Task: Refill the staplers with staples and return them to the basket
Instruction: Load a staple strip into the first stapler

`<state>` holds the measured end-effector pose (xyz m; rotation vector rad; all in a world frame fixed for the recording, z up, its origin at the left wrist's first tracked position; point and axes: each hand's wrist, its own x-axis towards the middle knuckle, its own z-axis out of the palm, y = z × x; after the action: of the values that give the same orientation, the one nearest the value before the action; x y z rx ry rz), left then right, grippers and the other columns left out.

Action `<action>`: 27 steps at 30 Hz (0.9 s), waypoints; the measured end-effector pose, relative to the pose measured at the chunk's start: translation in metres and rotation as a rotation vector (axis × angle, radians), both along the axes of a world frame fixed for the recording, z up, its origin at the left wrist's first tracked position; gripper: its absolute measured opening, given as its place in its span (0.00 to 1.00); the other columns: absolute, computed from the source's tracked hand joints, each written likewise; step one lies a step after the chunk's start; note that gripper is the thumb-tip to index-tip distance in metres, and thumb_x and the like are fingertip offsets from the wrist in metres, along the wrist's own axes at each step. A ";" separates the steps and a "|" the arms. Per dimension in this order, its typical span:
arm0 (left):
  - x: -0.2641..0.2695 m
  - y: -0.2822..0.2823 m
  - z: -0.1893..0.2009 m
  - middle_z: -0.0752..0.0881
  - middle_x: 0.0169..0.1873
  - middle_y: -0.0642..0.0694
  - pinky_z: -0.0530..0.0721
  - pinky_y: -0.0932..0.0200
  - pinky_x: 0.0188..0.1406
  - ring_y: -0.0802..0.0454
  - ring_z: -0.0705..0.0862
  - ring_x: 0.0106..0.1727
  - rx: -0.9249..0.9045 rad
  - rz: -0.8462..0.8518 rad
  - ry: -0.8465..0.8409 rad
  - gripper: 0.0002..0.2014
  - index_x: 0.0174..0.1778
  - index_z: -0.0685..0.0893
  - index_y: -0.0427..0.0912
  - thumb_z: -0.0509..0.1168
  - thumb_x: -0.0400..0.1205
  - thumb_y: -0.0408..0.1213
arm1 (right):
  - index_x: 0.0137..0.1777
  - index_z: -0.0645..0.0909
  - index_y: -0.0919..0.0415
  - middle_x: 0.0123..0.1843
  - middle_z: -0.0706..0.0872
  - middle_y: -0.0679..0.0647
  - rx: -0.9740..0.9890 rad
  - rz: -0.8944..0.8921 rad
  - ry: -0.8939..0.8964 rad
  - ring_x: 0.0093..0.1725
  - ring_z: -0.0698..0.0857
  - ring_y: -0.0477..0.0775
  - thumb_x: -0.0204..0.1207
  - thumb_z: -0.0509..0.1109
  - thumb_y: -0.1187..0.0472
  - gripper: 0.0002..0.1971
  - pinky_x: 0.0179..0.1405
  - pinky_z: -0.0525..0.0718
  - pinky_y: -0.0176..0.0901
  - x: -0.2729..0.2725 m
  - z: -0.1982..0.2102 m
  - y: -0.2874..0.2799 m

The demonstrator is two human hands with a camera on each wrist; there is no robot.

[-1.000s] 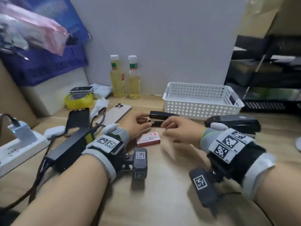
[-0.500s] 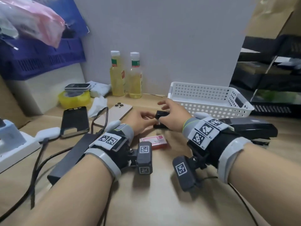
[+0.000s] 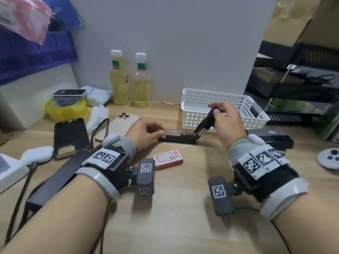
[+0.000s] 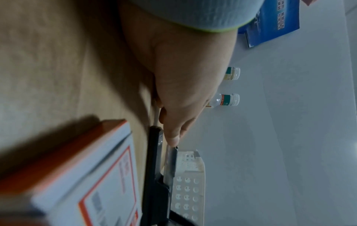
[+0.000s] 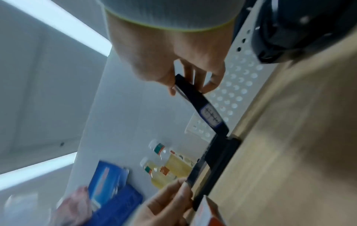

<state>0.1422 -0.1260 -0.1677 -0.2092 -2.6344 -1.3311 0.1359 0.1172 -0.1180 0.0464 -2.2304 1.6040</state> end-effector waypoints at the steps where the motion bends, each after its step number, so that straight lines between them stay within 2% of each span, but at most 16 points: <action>1: 0.001 -0.002 0.000 0.92 0.42 0.53 0.82 0.66 0.52 0.57 0.89 0.47 0.005 0.014 0.010 0.05 0.49 0.91 0.50 0.75 0.79 0.40 | 0.46 0.82 0.46 0.51 0.83 0.50 -0.105 -0.028 -0.070 0.53 0.85 0.56 0.78 0.60 0.66 0.14 0.63 0.85 0.63 -0.001 -0.006 0.003; 2: 0.003 -0.002 0.002 0.92 0.43 0.53 0.81 0.66 0.52 0.57 0.89 0.48 0.006 0.025 0.012 0.05 0.50 0.91 0.50 0.75 0.79 0.40 | 0.46 0.80 0.46 0.51 0.83 0.51 -0.191 -0.047 -0.138 0.51 0.84 0.57 0.76 0.60 0.66 0.13 0.62 0.85 0.65 -0.002 -0.013 0.007; 4: 0.004 -0.005 0.002 0.92 0.44 0.52 0.81 0.65 0.53 0.57 0.88 0.49 0.022 0.051 -0.005 0.07 0.51 0.91 0.48 0.75 0.79 0.40 | 0.52 0.80 0.51 0.56 0.83 0.55 -0.235 -0.073 -0.231 0.51 0.82 0.59 0.72 0.60 0.66 0.13 0.61 0.84 0.62 -0.004 -0.022 0.009; 7: 0.005 -0.008 -0.002 0.92 0.42 0.54 0.82 0.61 0.58 0.59 0.89 0.47 0.081 0.092 -0.032 0.06 0.49 0.91 0.48 0.76 0.78 0.39 | 0.65 0.77 0.58 0.55 0.81 0.56 -0.118 -0.078 -0.335 0.51 0.79 0.56 0.80 0.61 0.69 0.16 0.53 0.77 0.49 -0.005 -0.028 0.011; 10: 0.003 -0.008 -0.001 0.92 0.41 0.55 0.82 0.58 0.61 0.58 0.89 0.47 0.089 0.091 -0.041 0.04 0.45 0.91 0.51 0.77 0.76 0.39 | 0.69 0.77 0.62 0.55 0.82 0.58 -0.006 -0.066 -0.366 0.48 0.79 0.55 0.81 0.61 0.67 0.17 0.48 0.74 0.41 -0.004 -0.029 0.015; 12: 0.002 -0.009 0.000 0.92 0.42 0.55 0.82 0.58 0.60 0.59 0.89 0.47 0.086 0.083 -0.045 0.05 0.46 0.91 0.51 0.77 0.76 0.40 | 0.69 0.79 0.63 0.53 0.83 0.60 0.079 -0.067 -0.391 0.45 0.81 0.55 0.81 0.61 0.67 0.17 0.44 0.76 0.41 -0.001 -0.027 0.017; 13: 0.003 -0.009 0.001 0.92 0.42 0.56 0.82 0.59 0.59 0.59 0.88 0.47 0.088 0.079 -0.043 0.05 0.46 0.91 0.51 0.77 0.77 0.40 | 0.67 0.81 0.65 0.52 0.85 0.62 0.111 -0.077 -0.399 0.46 0.83 0.58 0.81 0.61 0.68 0.17 0.45 0.78 0.43 0.000 -0.026 0.020; 15: 0.003 -0.007 0.003 0.92 0.41 0.55 0.81 0.63 0.54 0.61 0.88 0.46 0.084 0.055 -0.045 0.05 0.47 0.90 0.51 0.77 0.77 0.40 | 0.63 0.85 0.69 0.54 0.88 0.67 0.167 -0.112 -0.397 0.55 0.86 0.66 0.80 0.62 0.69 0.16 0.56 0.82 0.49 0.003 -0.025 0.027; 16: 0.003 -0.005 0.003 0.92 0.42 0.55 0.80 0.66 0.50 0.61 0.88 0.46 0.081 0.040 -0.046 0.05 0.48 0.91 0.50 0.76 0.77 0.40 | 0.62 0.87 0.69 0.53 0.89 0.66 0.192 -0.117 -0.403 0.55 0.85 0.66 0.80 0.62 0.69 0.15 0.58 0.82 0.49 0.005 -0.025 0.032; 18: -0.002 -0.004 0.003 0.92 0.41 0.53 0.79 0.70 0.45 0.61 0.88 0.43 0.066 0.003 -0.057 0.07 0.50 0.91 0.48 0.76 0.77 0.41 | 0.59 0.89 0.63 0.50 0.87 0.58 0.221 -0.119 -0.424 0.50 0.83 0.59 0.80 0.64 0.67 0.14 0.55 0.80 0.46 0.003 -0.027 0.036; 21: -0.014 -0.002 0.004 0.92 0.40 0.53 0.81 0.69 0.40 0.62 0.87 0.39 0.070 -0.041 -0.095 0.09 0.52 0.90 0.47 0.77 0.77 0.41 | 0.46 0.85 0.47 0.58 0.86 0.54 0.328 -0.151 -0.295 0.57 0.84 0.56 0.71 0.69 0.59 0.08 0.61 0.82 0.49 -0.005 -0.019 0.025; 22: -0.017 -0.004 0.004 0.92 0.40 0.52 0.81 0.71 0.38 0.61 0.86 0.38 0.082 -0.052 -0.117 0.09 0.52 0.90 0.47 0.77 0.77 0.41 | 0.43 0.83 0.46 0.58 0.85 0.53 0.324 -0.116 -0.217 0.55 0.84 0.53 0.69 0.70 0.58 0.05 0.58 0.83 0.48 -0.006 -0.015 0.015; 24: -0.020 -0.004 0.007 0.91 0.40 0.49 0.83 0.70 0.36 0.58 0.86 0.38 0.109 -0.098 -0.141 0.10 0.51 0.90 0.44 0.78 0.76 0.39 | 0.42 0.85 0.49 0.49 0.85 0.52 0.276 0.091 -0.123 0.44 0.82 0.47 0.71 0.74 0.59 0.04 0.44 0.80 0.42 0.003 -0.004 -0.004; 26: -0.024 -0.008 0.005 0.90 0.37 0.49 0.84 0.65 0.37 0.57 0.86 0.36 0.136 -0.128 -0.150 0.10 0.50 0.90 0.43 0.79 0.74 0.37 | 0.46 0.87 0.52 0.42 0.85 0.49 0.306 0.449 -0.260 0.37 0.80 0.46 0.70 0.79 0.58 0.06 0.38 0.80 0.41 0.010 0.002 -0.025; 27: -0.026 -0.010 0.004 0.89 0.36 0.49 0.84 0.63 0.38 0.57 0.86 0.36 0.147 -0.147 -0.149 0.11 0.50 0.90 0.42 0.79 0.74 0.37 | 0.49 0.88 0.50 0.42 0.85 0.48 0.414 0.607 -0.367 0.37 0.81 0.46 0.67 0.81 0.53 0.11 0.40 0.80 0.43 0.013 -0.001 -0.031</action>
<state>0.1166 -0.1359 -0.1642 -0.2993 -2.6699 -1.6406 0.1494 0.0861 -0.1185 0.6448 -3.0130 1.4645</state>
